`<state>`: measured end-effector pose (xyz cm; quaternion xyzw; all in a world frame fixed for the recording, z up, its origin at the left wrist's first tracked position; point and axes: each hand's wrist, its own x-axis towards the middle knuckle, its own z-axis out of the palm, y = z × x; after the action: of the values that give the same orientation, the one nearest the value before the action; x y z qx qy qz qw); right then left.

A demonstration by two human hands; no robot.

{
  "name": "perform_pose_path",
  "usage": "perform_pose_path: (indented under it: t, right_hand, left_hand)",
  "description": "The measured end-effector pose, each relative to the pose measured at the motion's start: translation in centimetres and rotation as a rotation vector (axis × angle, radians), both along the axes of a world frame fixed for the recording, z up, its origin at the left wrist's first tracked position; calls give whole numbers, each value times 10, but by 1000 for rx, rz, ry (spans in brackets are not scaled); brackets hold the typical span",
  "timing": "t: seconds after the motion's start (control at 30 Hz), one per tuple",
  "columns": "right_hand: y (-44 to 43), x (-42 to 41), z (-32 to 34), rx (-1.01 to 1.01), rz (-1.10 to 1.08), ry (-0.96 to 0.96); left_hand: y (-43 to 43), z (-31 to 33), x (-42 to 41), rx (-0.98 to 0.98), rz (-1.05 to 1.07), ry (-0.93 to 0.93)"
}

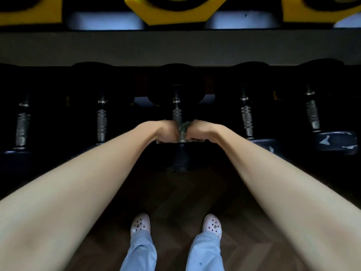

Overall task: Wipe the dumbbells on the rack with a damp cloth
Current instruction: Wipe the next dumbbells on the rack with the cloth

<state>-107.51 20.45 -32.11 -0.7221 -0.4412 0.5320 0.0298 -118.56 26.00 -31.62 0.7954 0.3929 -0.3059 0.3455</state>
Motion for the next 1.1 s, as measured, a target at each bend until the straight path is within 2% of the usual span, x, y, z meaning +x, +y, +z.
perform_pose_path:
  t: [0.07,0.17,0.23,0.47,0.57,0.73,0.9,1.0,1.1]
  right_hand:
    - [-9,2,13,17,-1,-30]
    - [-22,-2,25,87,84,-207]
    - [-39,-8,29,171,58,-265]
    - [-102,-39,5,351,-70,-152]
    - [-117,-54,-3,409,-159,-123]
    - [-136,-59,-6,395,-169,-191]
    - [-149,-53,5,220,-289,-197]
    - [-144,-59,15,276,-479,-167]
    - [-117,-67,25,445,-627,-175]
  left_hand:
    - [-10,11,-6,53,2,-59]
    - [-32,7,-22,210,43,-148]
    - [-53,4,-30,315,53,-189]
    - [-105,-11,-54,554,-53,-512]
    - [-115,-16,-60,459,-28,-556]
    - [-129,-19,-69,481,-73,-563]
    - [-144,-3,-76,499,-76,-523]
    - [-132,16,-72,331,125,-514]
    - [-110,23,-65,304,388,-520]
